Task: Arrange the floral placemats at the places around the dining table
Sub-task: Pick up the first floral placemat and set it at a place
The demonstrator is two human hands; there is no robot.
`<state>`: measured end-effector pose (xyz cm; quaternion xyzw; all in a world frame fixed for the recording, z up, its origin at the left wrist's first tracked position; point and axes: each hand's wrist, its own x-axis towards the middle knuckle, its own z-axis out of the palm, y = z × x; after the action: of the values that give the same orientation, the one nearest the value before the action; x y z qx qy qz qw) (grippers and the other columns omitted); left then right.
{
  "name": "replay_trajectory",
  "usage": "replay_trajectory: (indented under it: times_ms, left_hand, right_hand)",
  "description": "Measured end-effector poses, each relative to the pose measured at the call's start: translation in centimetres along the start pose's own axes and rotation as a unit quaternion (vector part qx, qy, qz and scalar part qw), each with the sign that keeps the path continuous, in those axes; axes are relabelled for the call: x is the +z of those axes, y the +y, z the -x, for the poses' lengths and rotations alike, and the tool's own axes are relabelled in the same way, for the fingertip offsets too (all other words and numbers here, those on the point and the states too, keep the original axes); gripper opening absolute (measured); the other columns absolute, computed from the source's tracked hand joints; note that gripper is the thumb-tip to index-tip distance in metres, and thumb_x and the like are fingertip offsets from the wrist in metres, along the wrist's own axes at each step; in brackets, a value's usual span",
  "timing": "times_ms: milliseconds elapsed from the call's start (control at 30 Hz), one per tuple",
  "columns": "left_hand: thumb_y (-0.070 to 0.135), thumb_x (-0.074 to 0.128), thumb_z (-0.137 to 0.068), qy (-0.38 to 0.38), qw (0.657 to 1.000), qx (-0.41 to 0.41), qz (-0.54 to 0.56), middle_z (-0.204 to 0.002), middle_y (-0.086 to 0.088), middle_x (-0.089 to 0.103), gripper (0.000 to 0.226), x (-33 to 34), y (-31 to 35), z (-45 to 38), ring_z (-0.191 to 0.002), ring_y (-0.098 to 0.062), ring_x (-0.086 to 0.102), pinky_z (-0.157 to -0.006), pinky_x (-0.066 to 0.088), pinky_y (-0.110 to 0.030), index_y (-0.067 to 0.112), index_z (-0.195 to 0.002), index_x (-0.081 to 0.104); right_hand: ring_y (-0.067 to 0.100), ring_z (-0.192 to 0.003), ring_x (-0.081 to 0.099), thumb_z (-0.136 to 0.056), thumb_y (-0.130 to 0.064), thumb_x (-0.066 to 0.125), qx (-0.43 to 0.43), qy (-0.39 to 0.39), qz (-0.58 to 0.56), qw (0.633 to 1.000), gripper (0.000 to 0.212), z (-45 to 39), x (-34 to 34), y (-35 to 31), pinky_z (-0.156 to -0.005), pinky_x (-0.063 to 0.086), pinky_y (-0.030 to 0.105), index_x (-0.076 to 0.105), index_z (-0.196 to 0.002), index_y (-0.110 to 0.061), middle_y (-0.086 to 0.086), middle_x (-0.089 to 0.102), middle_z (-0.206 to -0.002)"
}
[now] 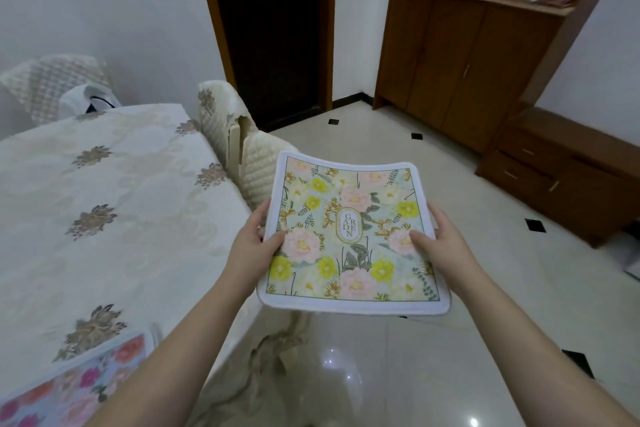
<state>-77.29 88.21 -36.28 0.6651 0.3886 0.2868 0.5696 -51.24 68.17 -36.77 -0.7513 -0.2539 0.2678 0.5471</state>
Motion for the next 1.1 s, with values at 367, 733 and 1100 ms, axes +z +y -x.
replay_trajectory:
  times_ms: [367,733,1100]
  left_hand:
    - [0.014,0.064,-0.093,-0.014,1.000,-0.018,0.013,-0.103,0.008,0.077,0.065,-0.5,-0.2,-9.9,-0.083,-0.021,0.077,-0.064,0.063,-0.039,0.058,-0.136,0.045]
    - [0.015,0.063,-0.091,-0.005,0.999,-0.051,0.010,-0.098,0.005,0.078,0.064,5.6,0.5,-18.9,-0.079,-0.025,0.077,-0.064,0.062,-0.041,0.061,-0.133,0.044]
    - [0.012,0.061,-0.095,0.042,0.995,-0.085,0.017,-0.101,0.002,0.078,0.067,14.3,3.4,-26.6,-0.083,-0.024,0.077,-0.069,0.062,-0.042,0.045,-0.147,0.038]
  right_hand:
    - [0.019,-0.100,0.071,-0.093,-0.011,0.059,-0.017,0.004,0.057,0.998,0.064,-8.7,2.3,-2.3,-0.088,0.057,0.048,0.036,-0.146,-0.039,-0.005,0.070,-0.119]
    - [0.019,-0.088,0.075,-0.095,-0.012,0.059,0.004,-0.029,0.003,1.000,0.064,-20.2,-1.0,-0.9,-0.077,0.062,0.047,0.036,-0.145,-0.045,-0.004,0.073,-0.113]
    - [0.015,-0.084,0.076,-0.094,-0.011,0.062,0.017,-0.088,-0.019,0.996,0.064,-33.9,-7.1,-0.8,-0.061,0.060,0.030,0.040,-0.140,-0.050,-0.014,0.075,-0.101]
